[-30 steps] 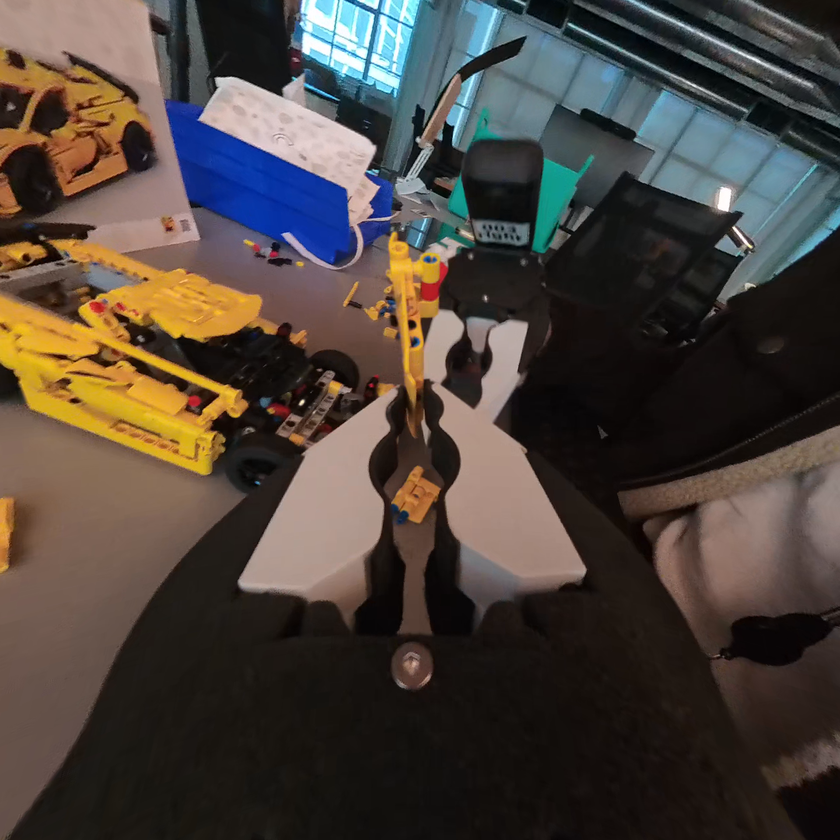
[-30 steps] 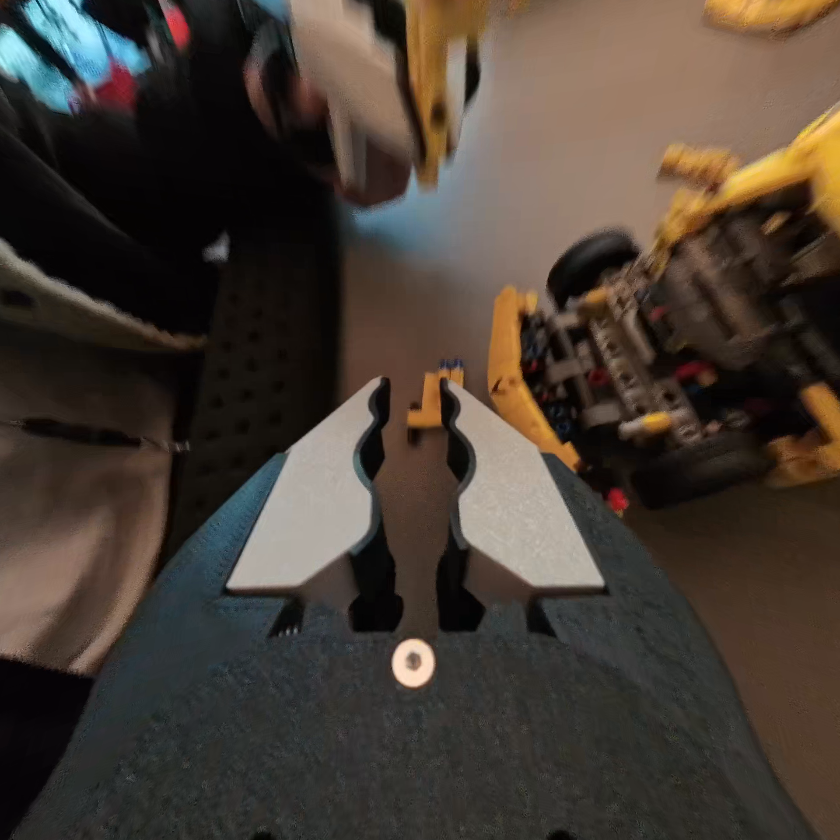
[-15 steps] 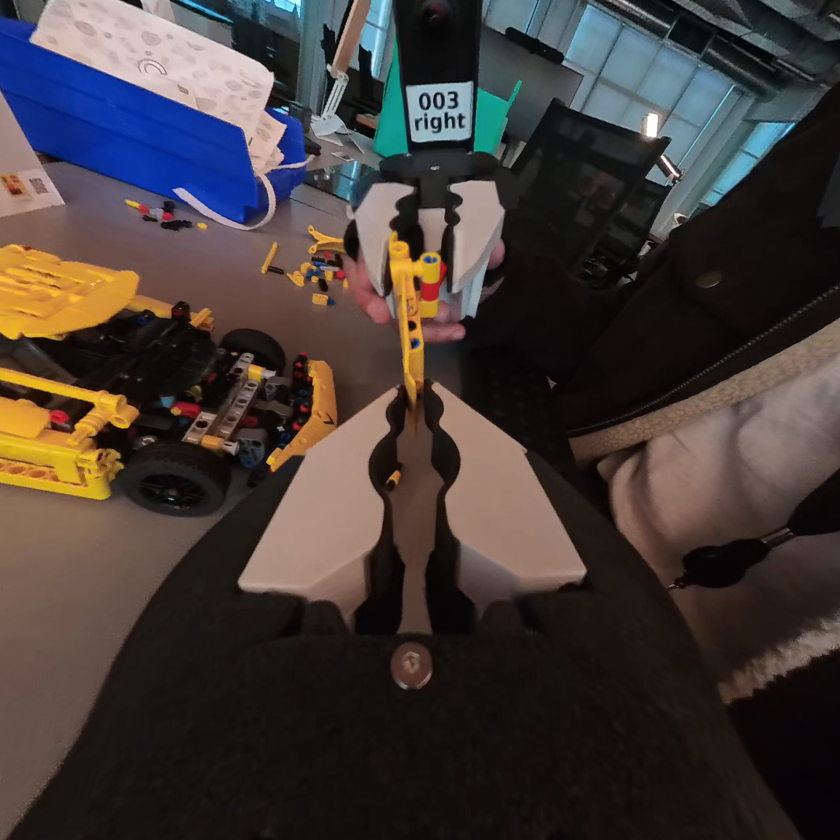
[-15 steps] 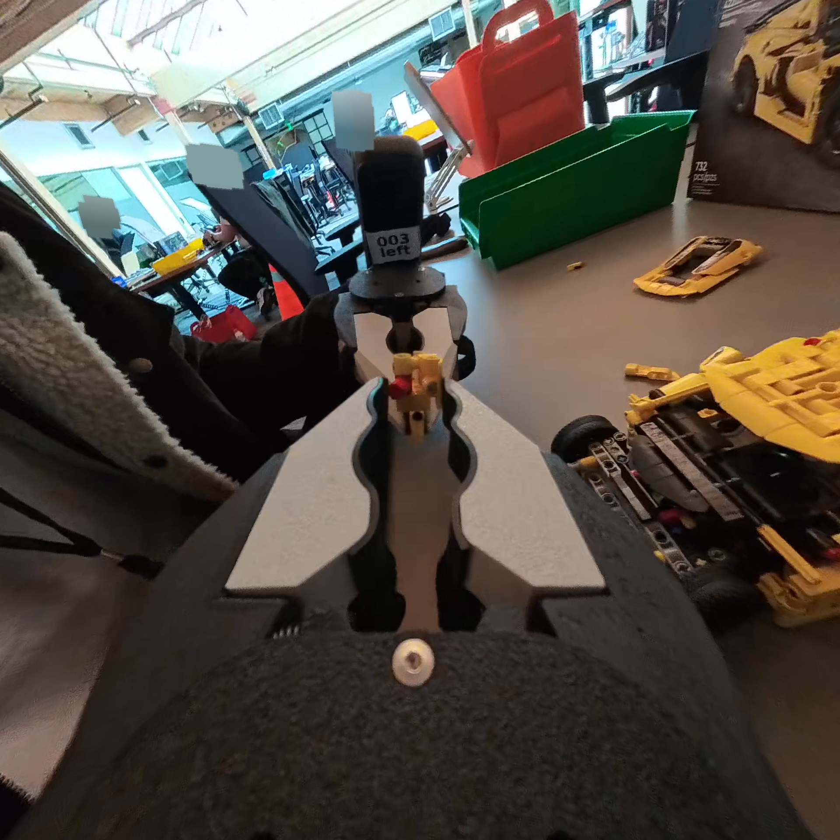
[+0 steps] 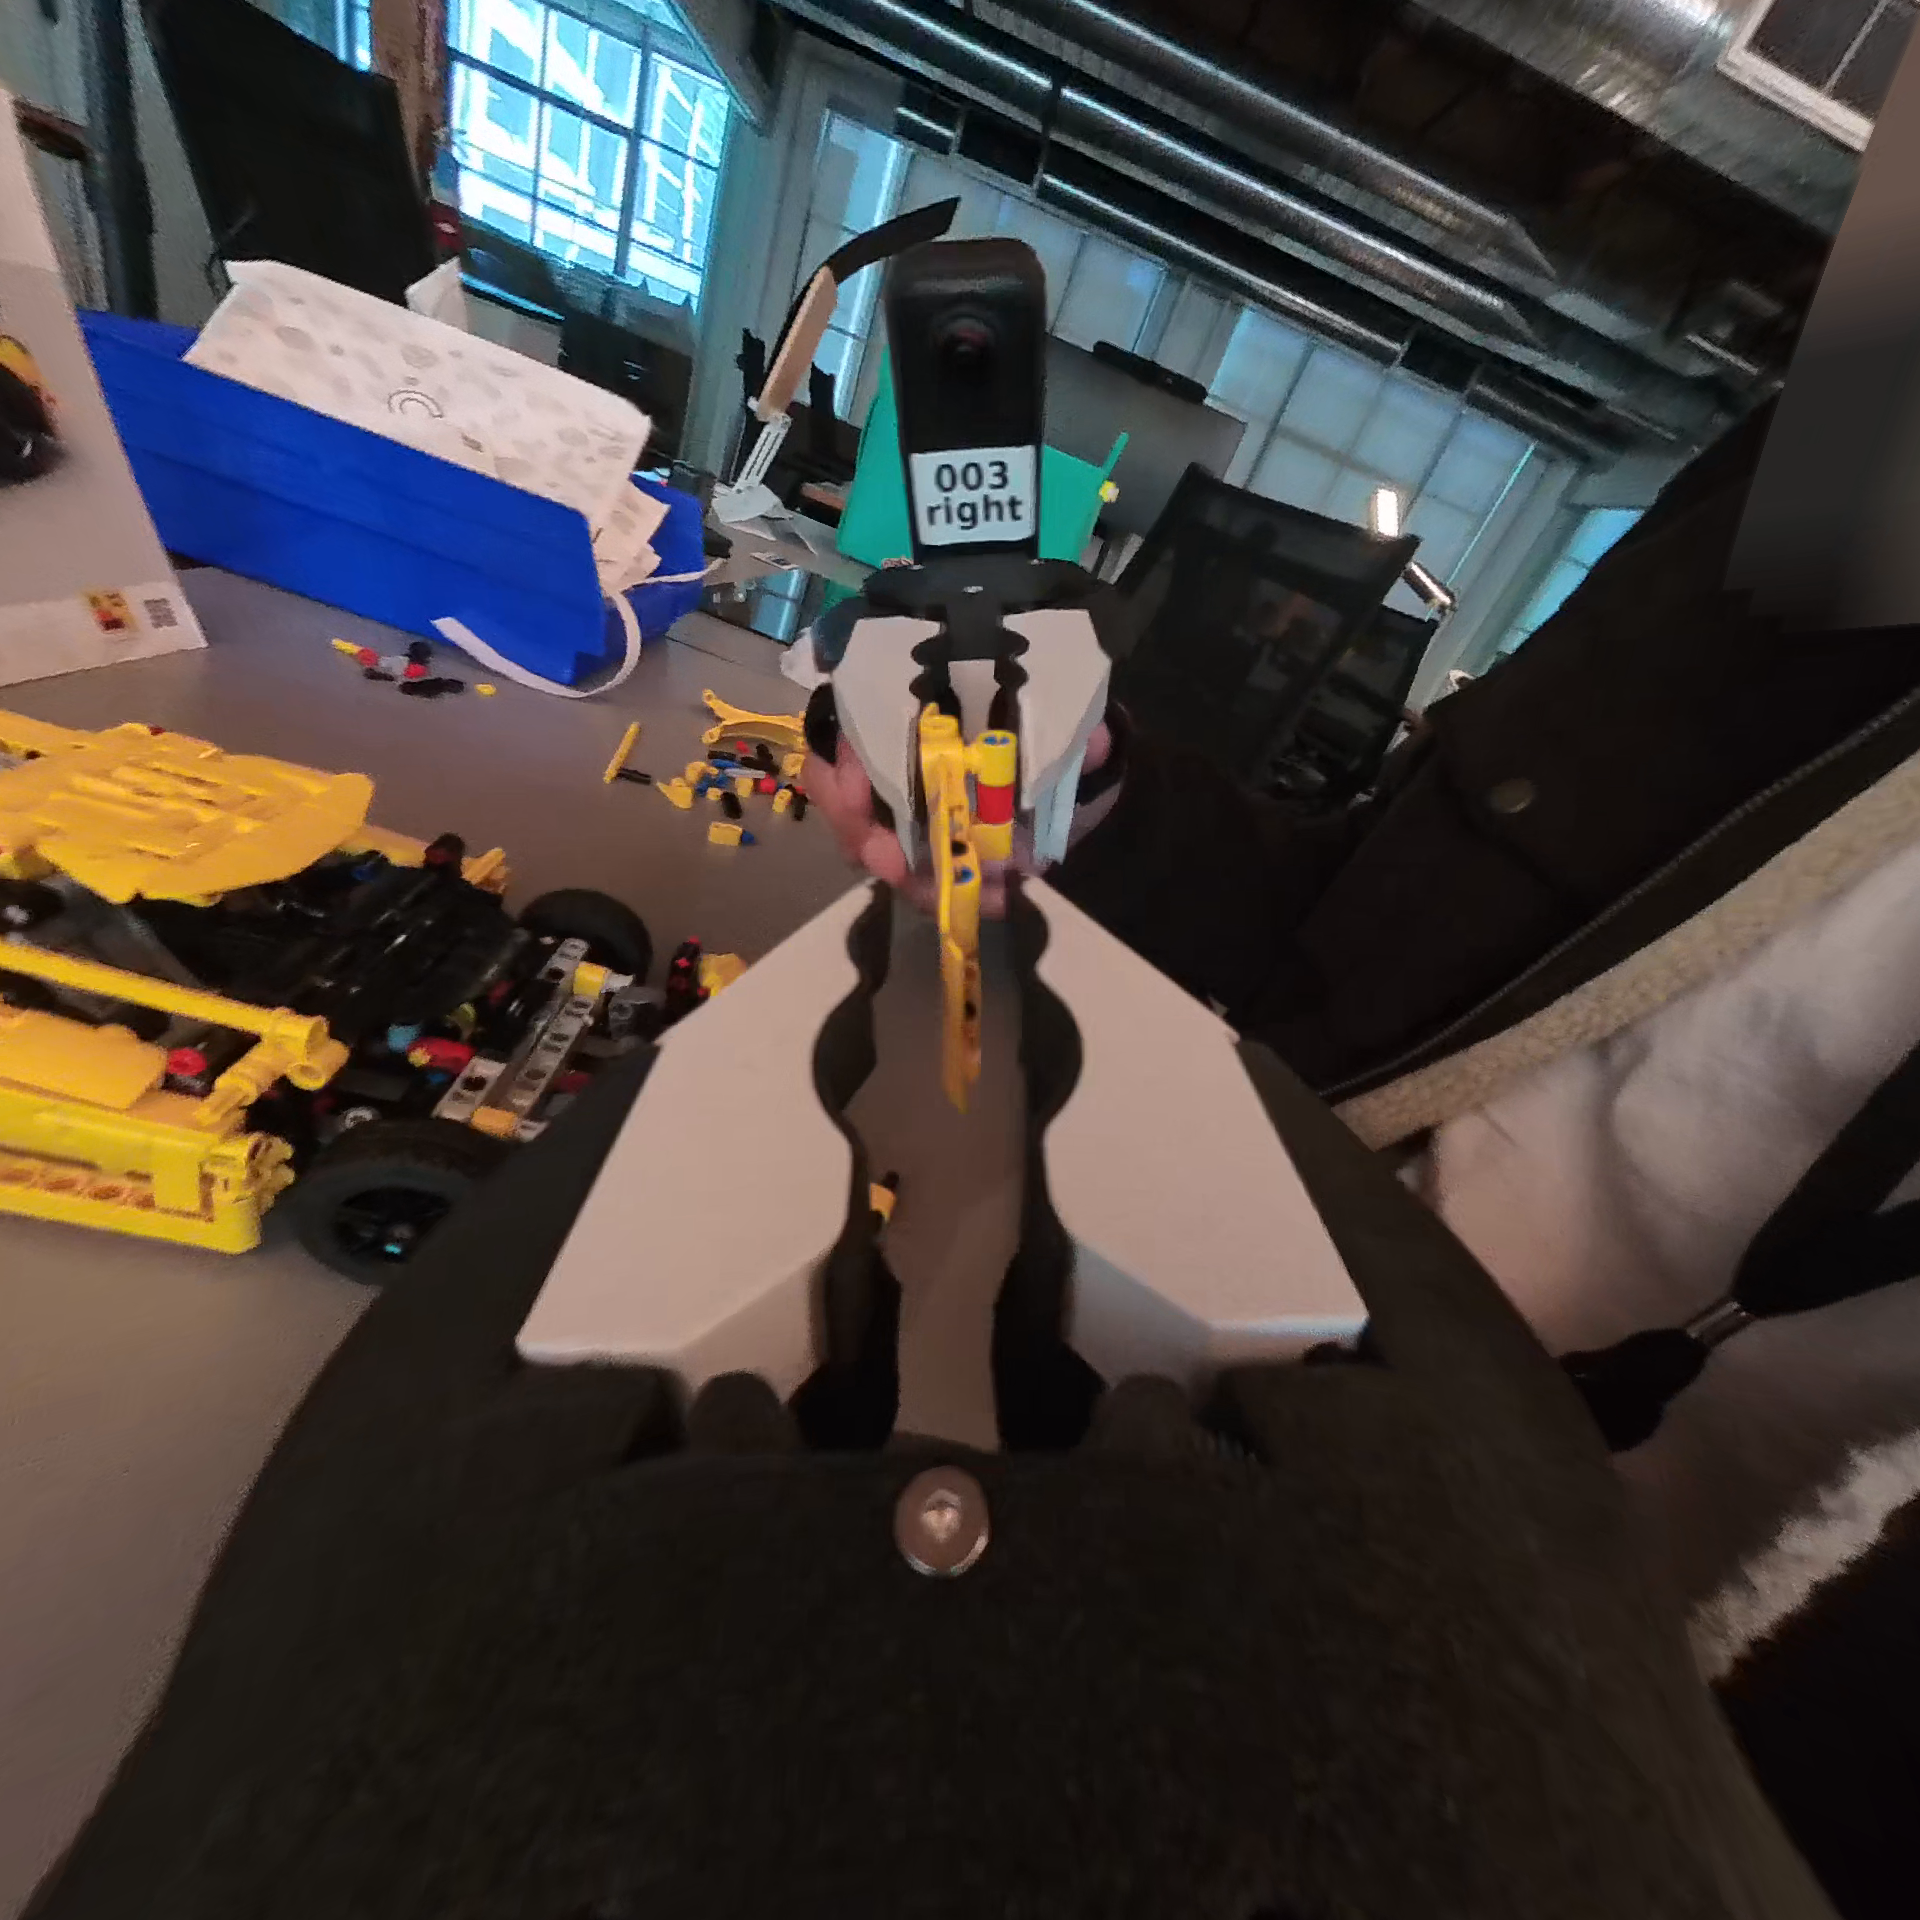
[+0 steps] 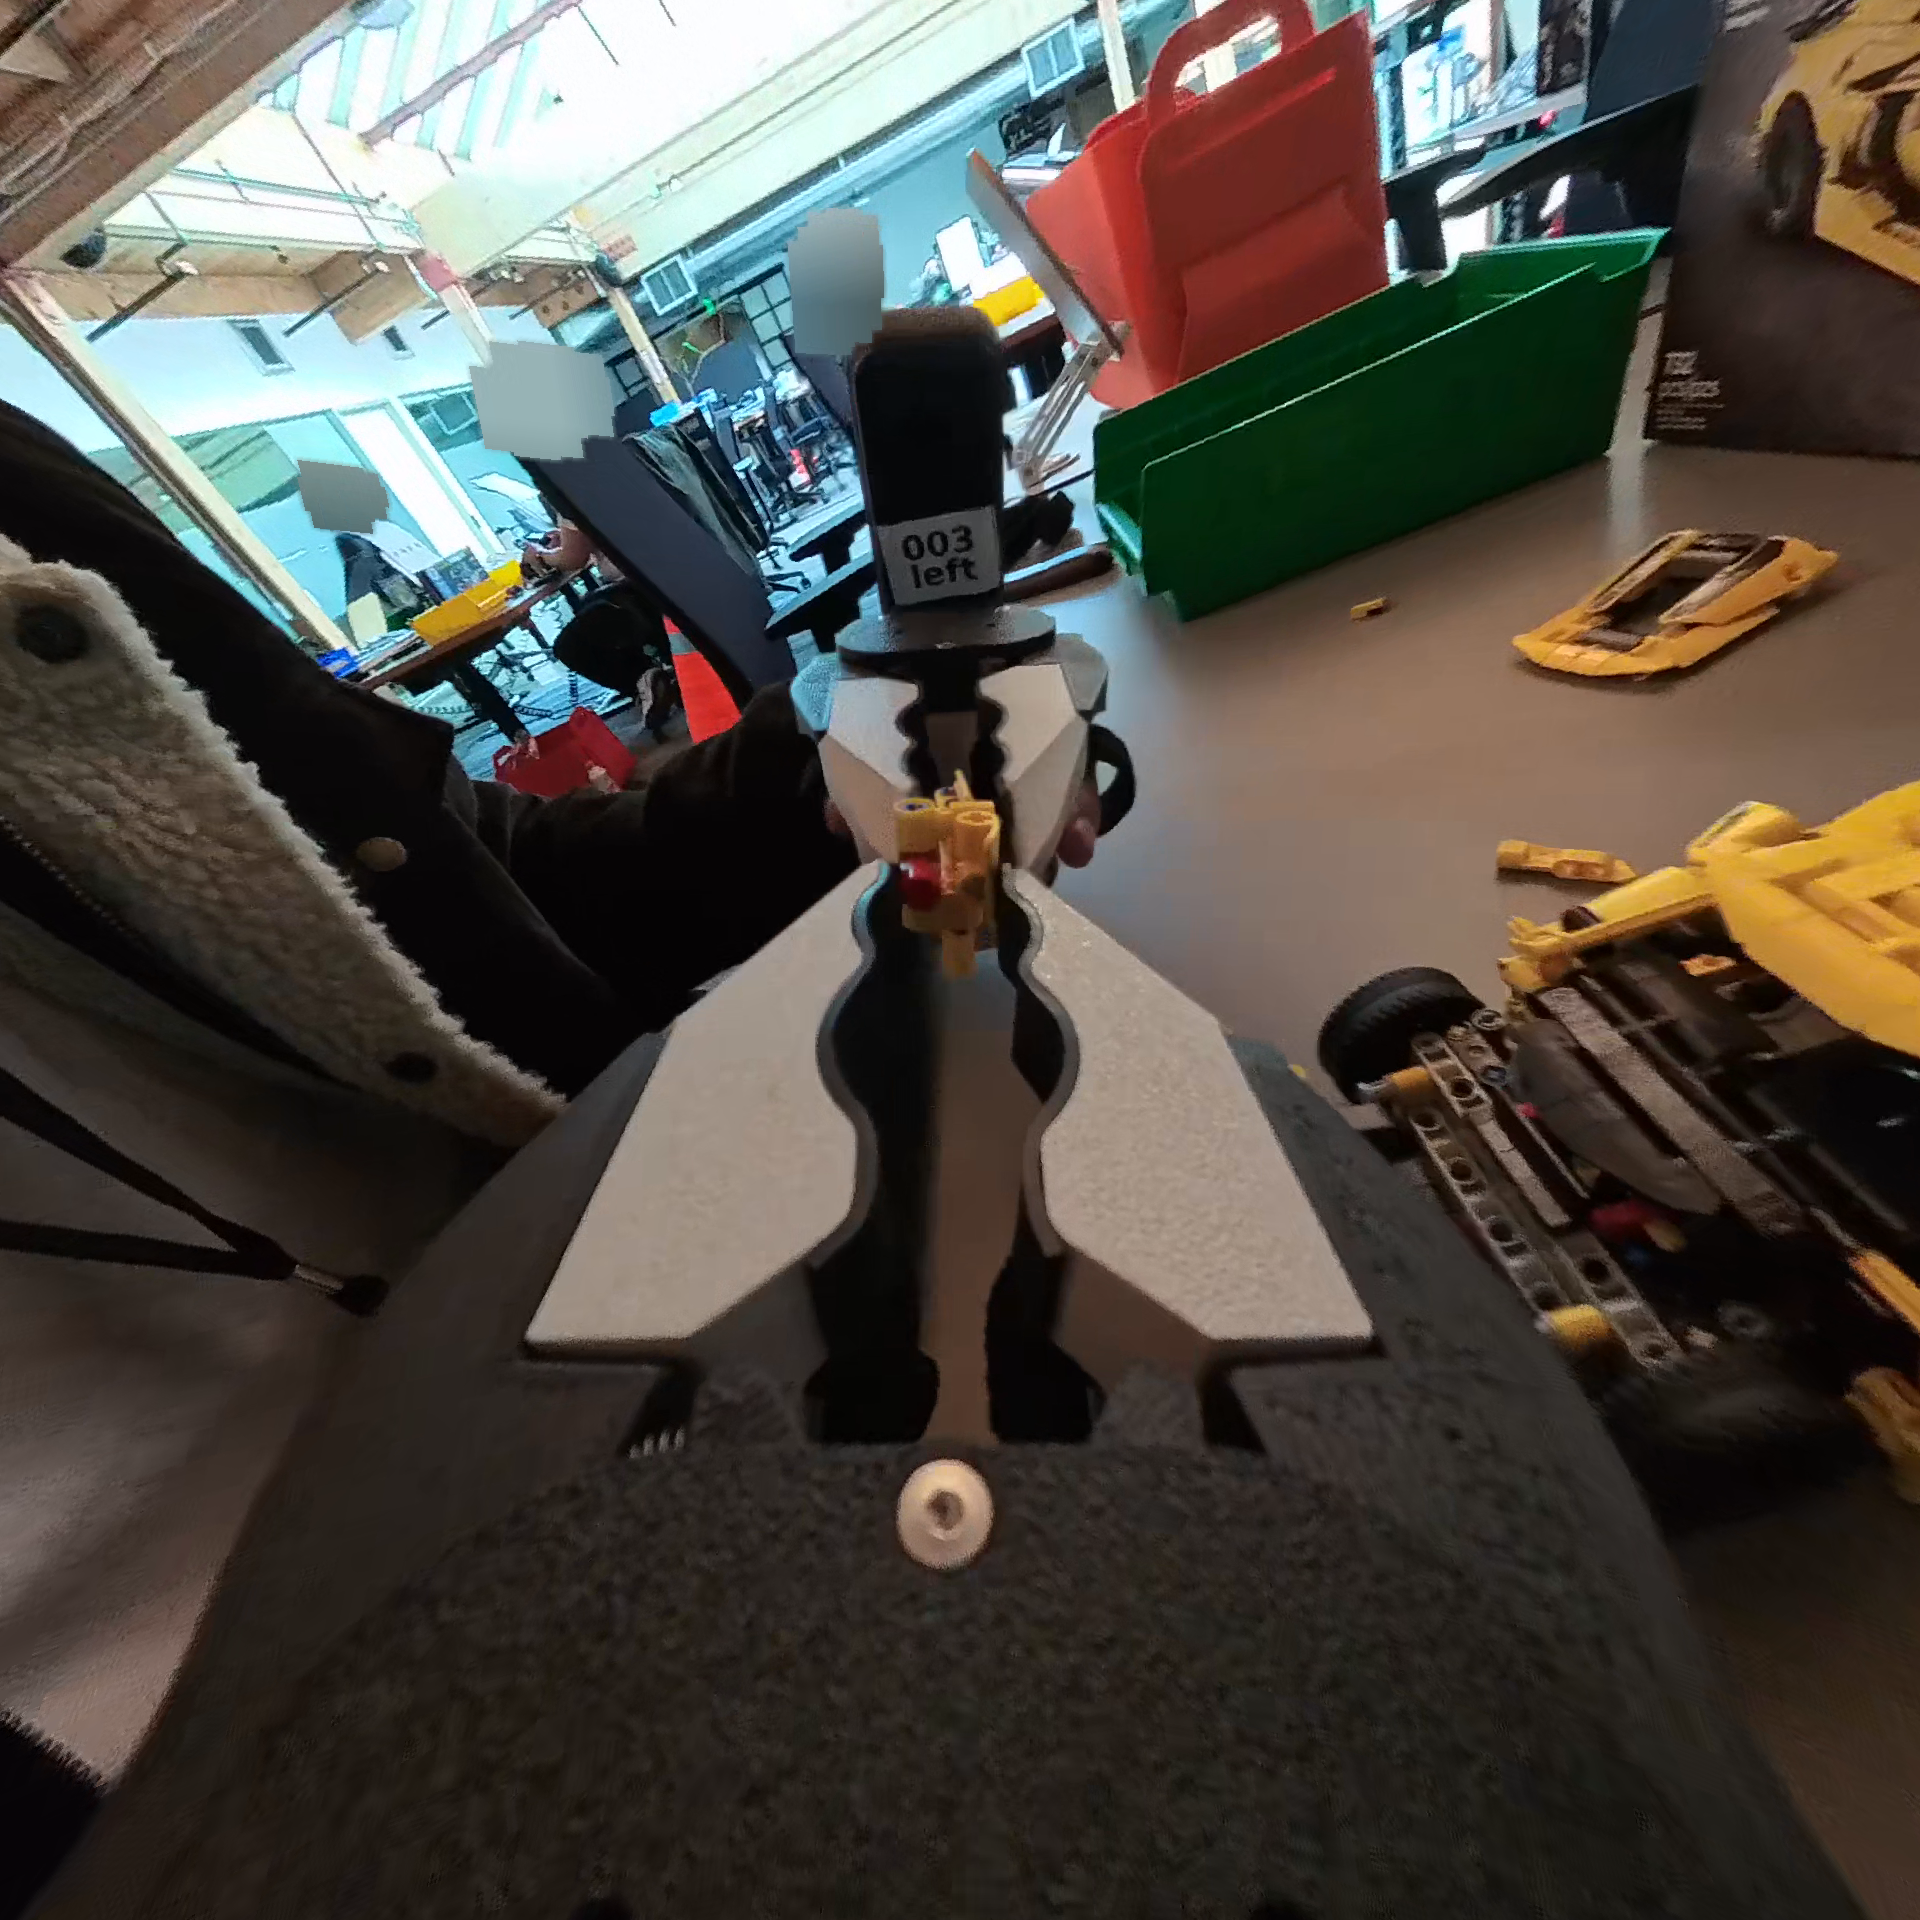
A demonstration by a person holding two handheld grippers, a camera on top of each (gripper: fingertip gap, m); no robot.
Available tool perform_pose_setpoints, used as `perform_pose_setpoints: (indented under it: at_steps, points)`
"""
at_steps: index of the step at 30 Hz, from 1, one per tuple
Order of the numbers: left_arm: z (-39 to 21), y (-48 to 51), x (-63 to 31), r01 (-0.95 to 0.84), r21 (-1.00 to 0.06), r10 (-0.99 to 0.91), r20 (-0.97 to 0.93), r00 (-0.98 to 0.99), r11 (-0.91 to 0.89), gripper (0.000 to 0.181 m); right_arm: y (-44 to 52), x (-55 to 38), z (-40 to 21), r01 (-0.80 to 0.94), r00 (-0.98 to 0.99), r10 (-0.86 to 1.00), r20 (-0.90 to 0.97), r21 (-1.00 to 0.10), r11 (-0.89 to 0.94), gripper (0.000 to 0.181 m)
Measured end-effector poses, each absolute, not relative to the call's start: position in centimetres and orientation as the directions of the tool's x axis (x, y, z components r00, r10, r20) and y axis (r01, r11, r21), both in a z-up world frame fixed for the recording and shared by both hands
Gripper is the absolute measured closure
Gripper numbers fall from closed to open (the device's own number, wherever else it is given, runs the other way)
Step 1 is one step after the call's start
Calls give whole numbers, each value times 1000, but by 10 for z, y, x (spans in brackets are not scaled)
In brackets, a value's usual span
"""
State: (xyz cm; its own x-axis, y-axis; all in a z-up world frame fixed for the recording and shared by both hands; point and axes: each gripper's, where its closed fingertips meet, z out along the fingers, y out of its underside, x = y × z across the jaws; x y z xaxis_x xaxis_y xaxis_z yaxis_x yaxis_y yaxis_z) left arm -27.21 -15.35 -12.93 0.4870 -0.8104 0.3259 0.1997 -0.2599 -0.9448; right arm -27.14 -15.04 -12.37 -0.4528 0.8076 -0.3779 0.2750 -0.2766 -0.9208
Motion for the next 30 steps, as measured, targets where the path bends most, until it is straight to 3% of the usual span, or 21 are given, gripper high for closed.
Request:
perform_pose_setpoints:
  at_steps: [2,5,7,12,18,20,22,24,28,30]
  points:
    - [-126,-157,-269,190,-955,-823,292,486,-227,173,-159,-273,-128,297,-469,797,-382,-917,-265,164]
    - [-123,-164,-266,196,-951,-846,302,440,-238,175,-166,-269,-119,267,-523,763,-380,-923,-277,162]
    - [-123,-163,-268,193,-953,-843,299,447,-235,175,-167,-265,-108,243,-559,710,-428,-903,-353,146]
    - [-122,-165,-267,204,-948,-850,312,425,-246,175,-160,-269,-116,270,-505,747,-432,-901,-339,174]
    - [-114,-161,-268,239,-950,-829,293,476,-199,175,-154,-270,-109,211,-480,802,-356,-934,-289,175]
    - [-102,-160,-279,325,-933,-811,310,496,-158,174,-139,-265,-100,149,-454,816,-357,-934,-325,176]
    - [-82,-159,-331,540,-836,-765,409,497,-96,174,-97,-242,-85,67,-422,802,-424,-896,-439,177]
    - [-80,-159,-363,621,-780,-736,465,492,-78,175,-80,-225,-91,90,-394,817,-421,-902,-421,177]
    - [-85,-158,-343,600,-782,-767,486,419,-168,174,-72,-220,-98,135,-395,782,-482,-873,-470,177]
    - [-87,-158,-338,587,-789,-767,487,417,-182,174,-62,-213,-121,284,-304,809,-503,-858,-427,176]
